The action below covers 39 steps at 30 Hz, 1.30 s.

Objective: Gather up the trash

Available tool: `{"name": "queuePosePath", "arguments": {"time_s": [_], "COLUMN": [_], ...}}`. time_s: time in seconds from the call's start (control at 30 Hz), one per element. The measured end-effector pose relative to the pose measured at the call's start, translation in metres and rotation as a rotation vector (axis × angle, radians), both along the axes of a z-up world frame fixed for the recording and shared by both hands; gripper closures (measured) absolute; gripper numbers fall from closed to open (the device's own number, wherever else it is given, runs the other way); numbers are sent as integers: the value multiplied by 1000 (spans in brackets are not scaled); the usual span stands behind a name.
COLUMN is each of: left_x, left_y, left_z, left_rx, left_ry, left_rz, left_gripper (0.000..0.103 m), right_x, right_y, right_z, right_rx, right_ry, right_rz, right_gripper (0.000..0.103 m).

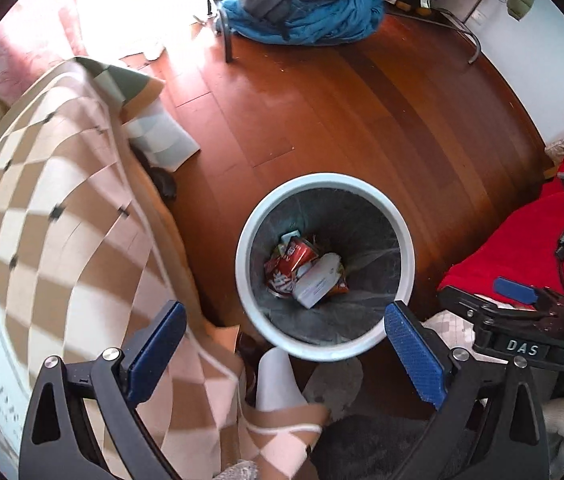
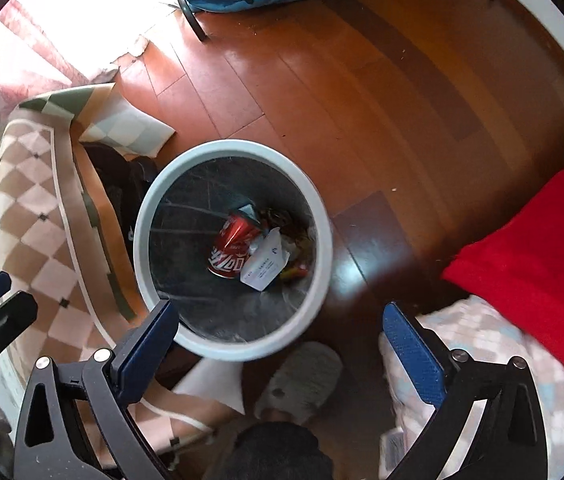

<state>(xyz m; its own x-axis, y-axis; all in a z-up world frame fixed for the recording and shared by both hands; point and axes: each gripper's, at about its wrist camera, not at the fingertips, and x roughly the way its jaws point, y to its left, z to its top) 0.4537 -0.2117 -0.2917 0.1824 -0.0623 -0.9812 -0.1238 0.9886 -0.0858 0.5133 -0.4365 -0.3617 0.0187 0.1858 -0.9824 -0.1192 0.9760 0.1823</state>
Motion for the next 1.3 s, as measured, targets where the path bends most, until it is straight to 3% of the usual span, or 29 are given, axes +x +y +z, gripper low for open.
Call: {"name": "queuePosePath", "arguments": {"time_s": [0.37,0.63,0.83,1.07,1.3], "left_x": [-66,-103,-125,-147,-164], "left_y": [-4,-10,-10,-4,1], "left_z": [81,163,209,244,256], "left_rx": [14,-25,-83,-132,-145], "left_ry": [-67,-168,-212,-257,-265], "left_rz": [6,-31,-47,-62,-67], "left_gripper": [2,2,2,2,2], "right_x": [-68,-112,-138,-159,-171], "right_y": [-2,-11,-14,-14,-14], "right_z": [111,203,264,301,321], "right_rx": [63,170,244,323,328], "right_ry": [-93,-176,-225,-213,-224], "right_rz": [35,59,95,122,146], "right_gripper": [0,0,0,0,0]}}
